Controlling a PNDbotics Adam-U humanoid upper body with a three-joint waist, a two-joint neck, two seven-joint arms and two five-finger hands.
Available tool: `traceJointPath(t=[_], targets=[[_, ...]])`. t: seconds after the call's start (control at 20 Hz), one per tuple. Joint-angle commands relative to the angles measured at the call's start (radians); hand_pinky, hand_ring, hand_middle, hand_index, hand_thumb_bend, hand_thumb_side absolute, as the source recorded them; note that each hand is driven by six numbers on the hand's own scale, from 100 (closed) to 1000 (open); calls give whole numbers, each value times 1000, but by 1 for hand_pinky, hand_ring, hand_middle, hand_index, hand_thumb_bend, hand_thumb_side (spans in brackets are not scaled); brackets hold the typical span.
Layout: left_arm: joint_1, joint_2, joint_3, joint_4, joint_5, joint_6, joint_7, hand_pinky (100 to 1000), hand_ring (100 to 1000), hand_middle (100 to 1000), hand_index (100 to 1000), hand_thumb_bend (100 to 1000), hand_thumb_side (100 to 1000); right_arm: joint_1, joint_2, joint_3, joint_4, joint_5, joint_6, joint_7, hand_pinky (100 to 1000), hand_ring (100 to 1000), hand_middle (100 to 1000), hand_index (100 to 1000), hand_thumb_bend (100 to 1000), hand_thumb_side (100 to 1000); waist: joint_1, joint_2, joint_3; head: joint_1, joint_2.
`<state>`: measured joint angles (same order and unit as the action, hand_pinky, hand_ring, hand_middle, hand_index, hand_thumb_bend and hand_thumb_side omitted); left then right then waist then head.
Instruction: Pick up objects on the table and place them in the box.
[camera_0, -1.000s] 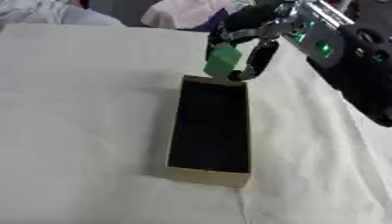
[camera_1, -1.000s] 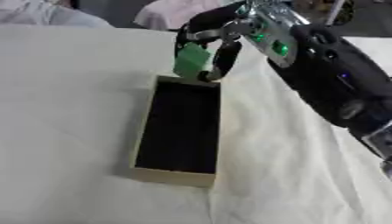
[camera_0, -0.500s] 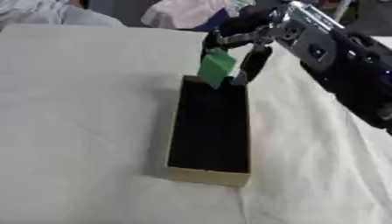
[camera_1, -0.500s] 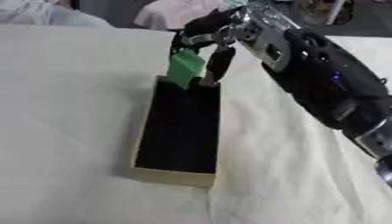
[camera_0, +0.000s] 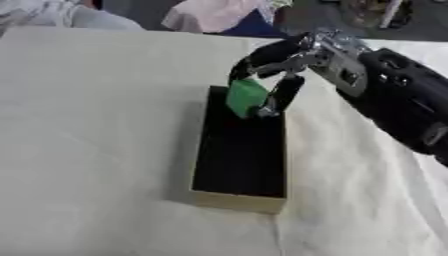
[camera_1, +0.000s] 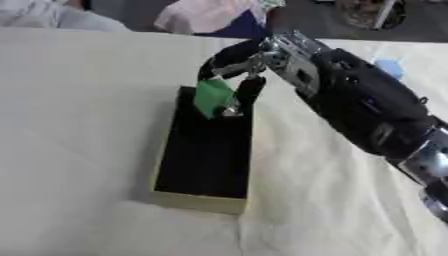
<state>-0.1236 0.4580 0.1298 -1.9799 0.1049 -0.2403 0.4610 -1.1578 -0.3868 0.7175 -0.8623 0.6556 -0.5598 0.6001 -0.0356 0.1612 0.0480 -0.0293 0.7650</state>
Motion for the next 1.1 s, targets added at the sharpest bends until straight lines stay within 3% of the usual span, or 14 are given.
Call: traceJointPath(t=[0.05,0.4,0.6,0.75,0.9,1.1], targets=[[-8,22,5,-20,0,-2,-3,729,785,757,877,322,923,-26,3,-39,44,75,-343,307,946,945,891,906,288,435,6,-12,-2,0,5],[-6,20,7,-20,-1,-2,-1,730,785,757,876,323,922,-33,6,-92,44,143,-347,307,950,956,910,960,341,414,5,-13,-5,3,5],[-6,19,7,-20,-1,-1,-1,730,785,757,876,323,923,-40,3,-107,28,163,-347,307,967,968,935,1000,363,517,5,-13,-8,4,5],[-6,19,7,-20,-1,0,-1,730,785,757,876,322,922,-43,0,-111,16,170,-347,307,966,960,937,1000,372,516,5,-12,-9,5,5],[-6,19,8,-20,-1,0,0,730,785,757,876,322,922,-41,-3,-115,8,162,-347,307,962,948,931,1000,360,525,6,-13,-10,5,5],[-5,18,10,-20,-2,0,1,730,785,757,875,322,923,-14,-37,-158,-9,72,-338,307,917,876,839,950,284,438,6,-14,-14,8,5]])
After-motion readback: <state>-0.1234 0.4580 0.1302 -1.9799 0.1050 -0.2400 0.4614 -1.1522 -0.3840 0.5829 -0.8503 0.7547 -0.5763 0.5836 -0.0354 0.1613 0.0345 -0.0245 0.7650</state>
